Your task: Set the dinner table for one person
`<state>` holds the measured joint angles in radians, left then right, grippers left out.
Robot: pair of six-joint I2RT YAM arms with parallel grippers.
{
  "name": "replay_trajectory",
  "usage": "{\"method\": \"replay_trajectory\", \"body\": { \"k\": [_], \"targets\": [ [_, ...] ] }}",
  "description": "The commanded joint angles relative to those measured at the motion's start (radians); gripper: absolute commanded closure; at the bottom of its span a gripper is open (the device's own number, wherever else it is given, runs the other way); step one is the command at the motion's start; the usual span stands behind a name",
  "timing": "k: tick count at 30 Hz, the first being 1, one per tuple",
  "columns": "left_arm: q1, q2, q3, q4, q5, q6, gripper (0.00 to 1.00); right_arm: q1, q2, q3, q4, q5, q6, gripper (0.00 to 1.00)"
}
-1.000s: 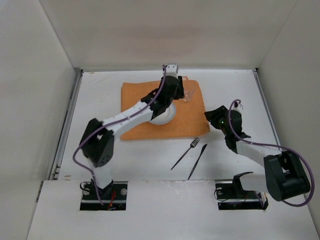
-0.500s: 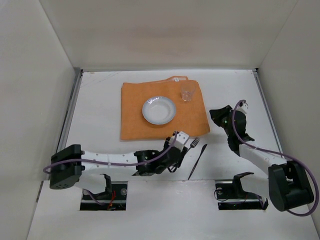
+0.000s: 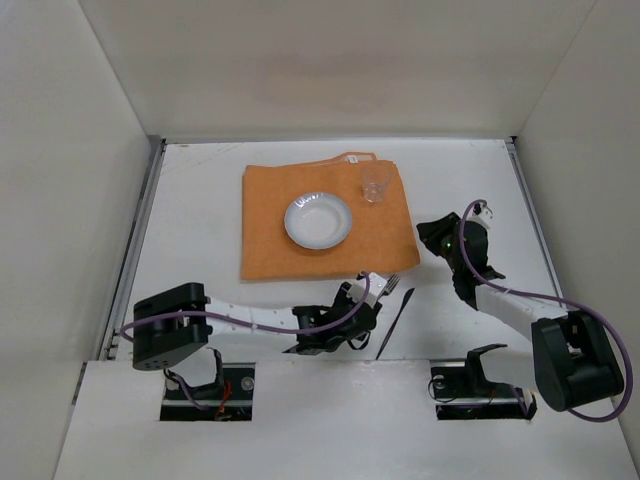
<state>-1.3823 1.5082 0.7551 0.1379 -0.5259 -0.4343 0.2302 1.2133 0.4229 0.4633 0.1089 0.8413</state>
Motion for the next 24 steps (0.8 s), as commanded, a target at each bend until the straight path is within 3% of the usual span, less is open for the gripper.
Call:
{"method": "replay_trajectory", "body": {
  "k": [1,15,24],
  "targets": [
    [0.006,0.033,0.039,0.042,0.007,0.026,0.55,-0.001,-0.008,0.01,0.044,0.006,-0.016,0.72],
    [0.019,0.179,0.075,0.042,0.023,0.025,0.58,-0.001,-0.011,0.01,0.044,0.006,-0.013,0.71],
    [0.01,0.202,0.055,0.043,0.101,0.026,0.88,-0.001,-0.02,0.004,0.048,0.006,-0.008,0.7]
  ]
}}
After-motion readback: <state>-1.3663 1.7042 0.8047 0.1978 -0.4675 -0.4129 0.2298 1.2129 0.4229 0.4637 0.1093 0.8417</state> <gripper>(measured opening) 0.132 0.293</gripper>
